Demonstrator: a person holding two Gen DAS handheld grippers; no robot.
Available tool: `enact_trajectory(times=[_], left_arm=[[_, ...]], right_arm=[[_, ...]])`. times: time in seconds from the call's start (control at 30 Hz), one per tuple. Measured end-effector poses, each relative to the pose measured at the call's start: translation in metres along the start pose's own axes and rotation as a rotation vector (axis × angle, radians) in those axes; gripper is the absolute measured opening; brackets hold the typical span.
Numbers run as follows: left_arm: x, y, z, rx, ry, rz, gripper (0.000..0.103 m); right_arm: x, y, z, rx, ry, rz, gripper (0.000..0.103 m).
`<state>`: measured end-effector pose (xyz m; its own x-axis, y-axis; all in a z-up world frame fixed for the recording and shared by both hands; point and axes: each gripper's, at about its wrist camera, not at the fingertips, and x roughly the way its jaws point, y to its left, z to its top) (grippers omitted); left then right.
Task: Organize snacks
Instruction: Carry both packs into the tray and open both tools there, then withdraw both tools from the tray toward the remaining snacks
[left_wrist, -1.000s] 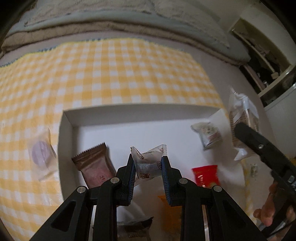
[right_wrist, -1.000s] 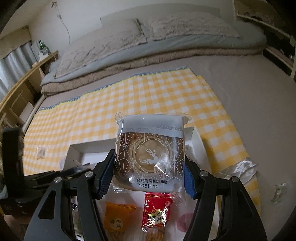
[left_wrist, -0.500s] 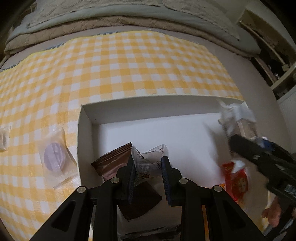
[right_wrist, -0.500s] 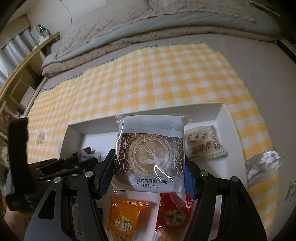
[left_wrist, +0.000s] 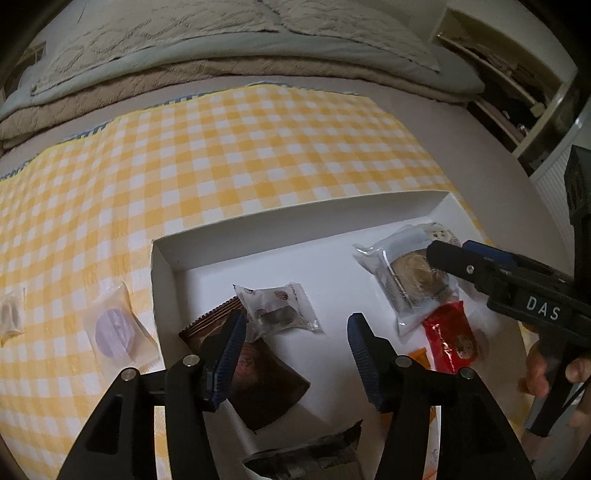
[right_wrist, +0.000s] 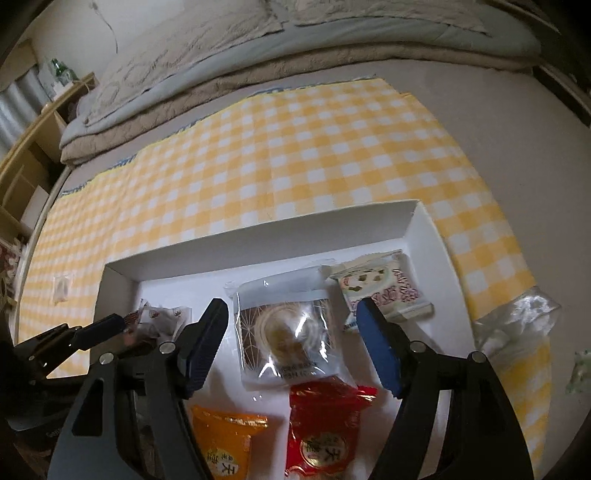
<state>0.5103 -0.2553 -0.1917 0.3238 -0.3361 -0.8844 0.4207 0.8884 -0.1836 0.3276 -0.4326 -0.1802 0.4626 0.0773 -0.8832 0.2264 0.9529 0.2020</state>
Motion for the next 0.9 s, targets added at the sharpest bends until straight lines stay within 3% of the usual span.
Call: enact_trajectory(times=[0.13, 0.43, 0.9], left_arm=[[-0.01, -0.007, -0.002, 0.006, -0.016, -0.002, 0.063], [-0.04, -0.012, -0.012, -0.028, -0.048, 0.018, 0.067], [-0.108, -0.002, -0.034, -0.046, -0.111, 0.059, 0.091]], right_arm=[[-0.01, -0.001, -0.004, -0.018, 0.001, 0.011, 0.076], [-0.046, -0.001, -0.018, -0.04, -0.051, 0.012, 0.079], [-0.093, 0.003, -0.035, -0.081, -0.095, -0.027, 0.103]])
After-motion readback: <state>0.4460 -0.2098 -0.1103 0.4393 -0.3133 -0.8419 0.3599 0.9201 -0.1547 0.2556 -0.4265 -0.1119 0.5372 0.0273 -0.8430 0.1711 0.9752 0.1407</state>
